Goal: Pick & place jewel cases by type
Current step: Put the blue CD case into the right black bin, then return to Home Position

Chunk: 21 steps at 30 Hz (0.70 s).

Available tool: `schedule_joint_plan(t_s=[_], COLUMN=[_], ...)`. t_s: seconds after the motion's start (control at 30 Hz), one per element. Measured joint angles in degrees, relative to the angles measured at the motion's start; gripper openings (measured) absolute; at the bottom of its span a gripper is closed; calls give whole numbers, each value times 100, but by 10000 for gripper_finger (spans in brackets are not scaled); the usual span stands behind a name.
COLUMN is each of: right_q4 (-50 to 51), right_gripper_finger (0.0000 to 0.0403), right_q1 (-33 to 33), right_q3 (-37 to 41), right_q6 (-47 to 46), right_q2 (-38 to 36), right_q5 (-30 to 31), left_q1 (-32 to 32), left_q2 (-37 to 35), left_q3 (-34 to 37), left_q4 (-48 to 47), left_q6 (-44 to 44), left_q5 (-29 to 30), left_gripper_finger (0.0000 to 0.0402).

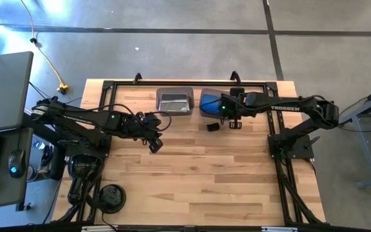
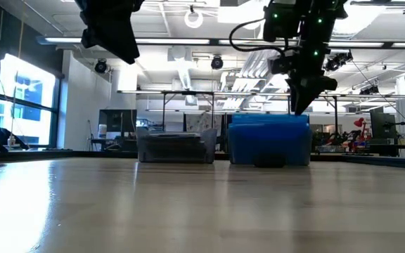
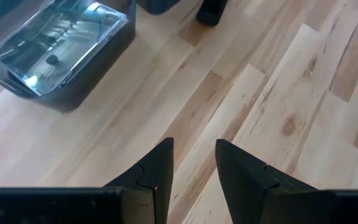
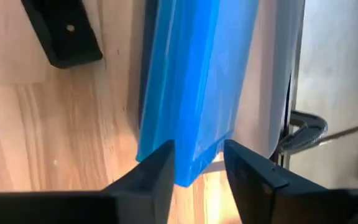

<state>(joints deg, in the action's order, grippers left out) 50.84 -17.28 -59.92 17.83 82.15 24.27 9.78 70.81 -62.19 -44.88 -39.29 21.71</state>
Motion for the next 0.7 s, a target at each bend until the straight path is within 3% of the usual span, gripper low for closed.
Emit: schedule_joint_plan(t_s=[0.07, 0.27, 0.4, 0.57, 0.7], right_q4=[-40, 595, 1317, 1515, 1195], right_gripper_finger=[144, 167, 161, 150, 140], right_q1=[27, 553, 974, 1149, 1086], right_q3=[0, -505, -1050, -1256, -571], right_q6=[59, 117, 279, -435, -1452], right_q2=[0, 0, -178, -1382, -3212], right_q5=[72, 1329, 1241, 1025, 136], left_q1=[0, 2, 0, 0, 0], left_q2=[0, -164, -599, -1522, -2537], left_q3=[0, 0, -2, -2, 340], left_q4=[-2, -250, -988, -1918, -1612], left_q6=[0, 330, 418, 158, 865], left_q5=[2, 481, 1116, 1912, 1997], left_gripper_finger=[119, 119, 119, 119, 119])
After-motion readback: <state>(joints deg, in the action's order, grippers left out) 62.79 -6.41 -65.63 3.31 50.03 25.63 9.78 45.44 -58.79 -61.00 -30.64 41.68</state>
